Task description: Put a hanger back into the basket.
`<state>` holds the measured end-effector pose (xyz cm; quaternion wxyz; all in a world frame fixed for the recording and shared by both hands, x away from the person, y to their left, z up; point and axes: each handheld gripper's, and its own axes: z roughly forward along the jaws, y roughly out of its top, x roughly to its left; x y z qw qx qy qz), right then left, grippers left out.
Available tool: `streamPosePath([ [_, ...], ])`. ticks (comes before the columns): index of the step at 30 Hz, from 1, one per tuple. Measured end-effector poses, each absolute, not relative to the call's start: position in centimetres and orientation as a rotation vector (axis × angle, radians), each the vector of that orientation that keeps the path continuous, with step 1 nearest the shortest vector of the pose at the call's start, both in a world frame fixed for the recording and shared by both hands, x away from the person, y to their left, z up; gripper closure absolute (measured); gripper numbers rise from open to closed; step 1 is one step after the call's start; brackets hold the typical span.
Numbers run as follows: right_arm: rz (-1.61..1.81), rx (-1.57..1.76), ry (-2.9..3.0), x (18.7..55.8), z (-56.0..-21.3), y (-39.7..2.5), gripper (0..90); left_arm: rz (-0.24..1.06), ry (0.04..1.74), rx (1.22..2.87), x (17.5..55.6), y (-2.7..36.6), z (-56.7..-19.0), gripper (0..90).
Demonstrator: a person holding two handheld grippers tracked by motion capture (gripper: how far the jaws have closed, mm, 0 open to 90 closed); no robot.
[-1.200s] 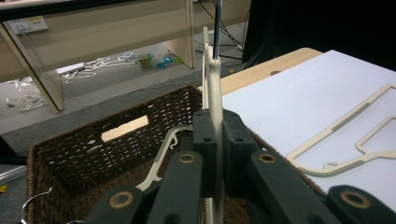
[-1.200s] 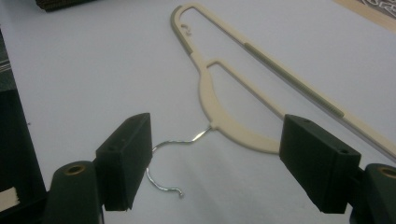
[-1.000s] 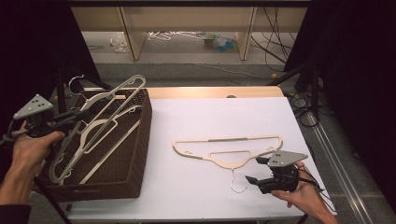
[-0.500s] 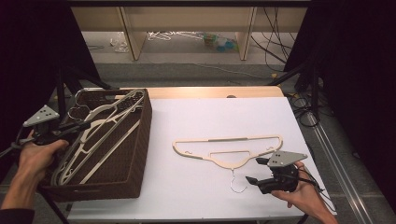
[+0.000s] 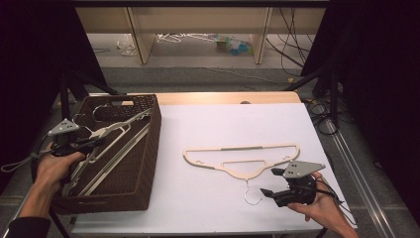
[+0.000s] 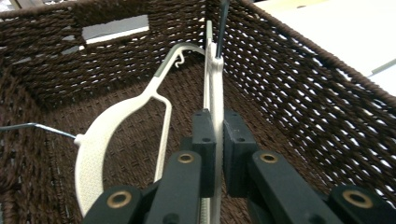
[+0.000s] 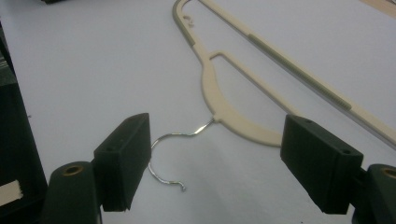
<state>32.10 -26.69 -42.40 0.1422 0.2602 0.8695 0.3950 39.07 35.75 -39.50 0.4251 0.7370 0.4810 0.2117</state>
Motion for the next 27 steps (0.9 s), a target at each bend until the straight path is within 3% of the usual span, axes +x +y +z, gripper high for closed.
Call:
streamPosePath([
  [8, 1.139, 0.753, 2.511, 32.2, -42.5, -26.6, 25.1, 0.606, 1.308, 1.867, 39.3, 36.8, -40.1, 79.4],
  [18, 1.139, 0.757, 2.515, 32.2, -42.5, -26.7, 24.9, 0.726, 1.469, 1.838, 39.0, 37.2, -40.1, 57.3],
  [22, 1.141, 0.76, 2.516, 32.2, -42.6, -26.7, 24.8, 0.767, 1.46, 1.787, 38.2, 36.4, -39.3, 45.9],
  [27, 1.149, 0.754, 2.515, 32.3, -42.7, -26.7, 24.8, 0.687, 1.349, 1.756, 36.6, 33.7, -38.2, 38.8],
])
